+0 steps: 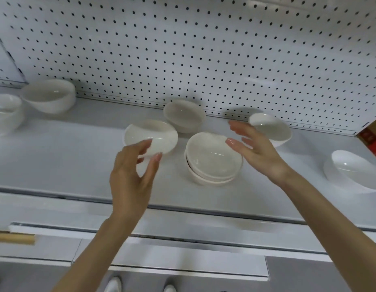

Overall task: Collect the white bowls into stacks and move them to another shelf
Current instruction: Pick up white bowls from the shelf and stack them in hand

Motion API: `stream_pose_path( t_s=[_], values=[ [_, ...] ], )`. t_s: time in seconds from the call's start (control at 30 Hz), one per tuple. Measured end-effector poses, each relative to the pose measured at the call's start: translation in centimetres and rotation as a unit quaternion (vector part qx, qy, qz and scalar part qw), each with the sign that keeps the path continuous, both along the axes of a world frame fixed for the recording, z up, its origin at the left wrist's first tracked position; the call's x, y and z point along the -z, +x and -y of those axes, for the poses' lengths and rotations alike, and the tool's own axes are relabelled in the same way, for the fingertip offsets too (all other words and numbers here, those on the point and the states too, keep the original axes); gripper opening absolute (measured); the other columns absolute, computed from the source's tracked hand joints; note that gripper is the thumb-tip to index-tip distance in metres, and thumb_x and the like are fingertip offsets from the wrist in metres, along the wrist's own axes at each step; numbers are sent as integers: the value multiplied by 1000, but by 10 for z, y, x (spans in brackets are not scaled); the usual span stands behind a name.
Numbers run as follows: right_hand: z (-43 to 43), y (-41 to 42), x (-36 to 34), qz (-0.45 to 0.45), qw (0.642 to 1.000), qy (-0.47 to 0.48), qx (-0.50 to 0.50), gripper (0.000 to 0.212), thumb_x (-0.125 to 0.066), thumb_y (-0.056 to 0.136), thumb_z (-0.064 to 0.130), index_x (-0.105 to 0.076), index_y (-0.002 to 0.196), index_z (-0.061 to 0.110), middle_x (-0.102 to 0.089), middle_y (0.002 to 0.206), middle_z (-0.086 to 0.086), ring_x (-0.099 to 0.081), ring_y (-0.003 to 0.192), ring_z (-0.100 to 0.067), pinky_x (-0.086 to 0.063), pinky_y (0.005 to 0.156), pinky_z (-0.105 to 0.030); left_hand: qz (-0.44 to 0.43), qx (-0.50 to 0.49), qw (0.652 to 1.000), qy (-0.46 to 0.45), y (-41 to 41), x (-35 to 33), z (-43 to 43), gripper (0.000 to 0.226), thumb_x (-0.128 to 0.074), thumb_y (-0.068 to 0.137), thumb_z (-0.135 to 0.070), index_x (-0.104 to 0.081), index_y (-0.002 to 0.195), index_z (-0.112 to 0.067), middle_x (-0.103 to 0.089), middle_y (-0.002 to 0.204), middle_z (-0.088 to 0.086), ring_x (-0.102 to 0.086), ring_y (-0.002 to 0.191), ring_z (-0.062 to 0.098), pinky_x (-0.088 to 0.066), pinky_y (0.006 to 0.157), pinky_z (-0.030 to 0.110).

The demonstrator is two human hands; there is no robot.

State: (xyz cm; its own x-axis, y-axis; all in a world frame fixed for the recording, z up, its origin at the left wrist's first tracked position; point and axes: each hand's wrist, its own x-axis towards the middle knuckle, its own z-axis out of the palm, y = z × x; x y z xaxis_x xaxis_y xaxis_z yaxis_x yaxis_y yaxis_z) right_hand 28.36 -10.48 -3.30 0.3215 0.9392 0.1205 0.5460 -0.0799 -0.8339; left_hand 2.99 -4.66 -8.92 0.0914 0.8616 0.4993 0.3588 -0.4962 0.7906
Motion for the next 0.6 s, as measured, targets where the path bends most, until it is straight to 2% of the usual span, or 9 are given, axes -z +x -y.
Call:
stream_pose_path(
  t_s=[0.07, 0.17, 0.23, 0.27, 0.33, 0.4, 0.5, 0.6],
  values=[
    [-18, -7, -11, 85, 995, -19, -40, 43, -65, 85, 39, -57, 126, 29, -60, 122, 9, -52, 118, -5, -38, 104, -24, -13, -22, 999, -21, -6, -2, -18, 60, -54, 89, -54, -49, 134, -15, -54, 126, 3, -54, 115, 22, -45, 92, 32],
    [-47, -23, -20, 230, 961, -94, -122, 55, -58, 84, 55, -58, 128, 22, -61, 124, 6, -52, 119, -12, -39, 103, -31, -25, 7, 990, -137, -16, 4, -42, 87, -55, 79, -65, -33, 146, -13, -42, 144, 8, -43, 130, 24, -39, 104, 36],
    [-64, -35, -22, 305, 931, -135, -150, 59, -49, 84, 64, -63, 118, 19, -63, 121, 5, -51, 117, -17, -36, 104, -37, -34, 43, 982, -178, -22, 11, -53, 95, -53, 73, -77, -34, 145, -16, -47, 140, 5, -46, 128, 22, -41, 101, 34],
    [-72, -40, -23, 326, 920, -152, -156, 59, -45, 84, 67, -65, 108, 17, -65, 113, 4, -52, 111, -18, -36, 100, -37, -37, 60, 980, -186, -24, 13, -56, 96, -51, 69, -77, -35, 144, -19, -50, 137, 2, -48, 124, 19, -41, 98, 30],
    [-86, -48, -25, 348, 904, -184, -166, 59, -39, 87, 68, -57, 82, 12, -61, 85, 0, -51, 89, -17, -33, 85, -34, -41, 85, 977, -191, -27, 15, -60, 96, -51, 66, -73, -33, 145, -23, -51, 135, -2, -49, 120, 14, -39, 96, 26],
    [-96, -55, -27, 348, 897, -211, -172, 56, -38, 90, 66, -42, 70, 14, -45, 69, -1, -43, 71, -13, -27, 76, -33, -36, 100, 974, -199, -27, 15, -60, 93, -59, 71, -70, -29, 147, -24, -50, 135, -6, -47, 119, 10, -39, 95, 25],
    [-106, -63, -27, 346, 891, -236, -175, 55, -38, 91, 64, -31, 65, 16, -33, 64, 0, -38, 64, -13, -27, 69, -30, -10, 118, 970, -214, -26, 12, -59, 86, -60, 78, -62, -24, 148, -26, -46, 132, -14, -43, 121, 6, -37, 93, 21],
    [-111, -67, -22, 327, 896, -257, -157, 56, -39, 91, 65, -36, 66, 15, -33, 66, 0, -38, 68, -18, -30, 72, -30, 31, 113, 962, -247, -22, 10, -57, 80, -53, 85, -58, -19, 150, -25, -48, 133, -12, -46, 120, 7, -36, 83, 5]
  ],
)
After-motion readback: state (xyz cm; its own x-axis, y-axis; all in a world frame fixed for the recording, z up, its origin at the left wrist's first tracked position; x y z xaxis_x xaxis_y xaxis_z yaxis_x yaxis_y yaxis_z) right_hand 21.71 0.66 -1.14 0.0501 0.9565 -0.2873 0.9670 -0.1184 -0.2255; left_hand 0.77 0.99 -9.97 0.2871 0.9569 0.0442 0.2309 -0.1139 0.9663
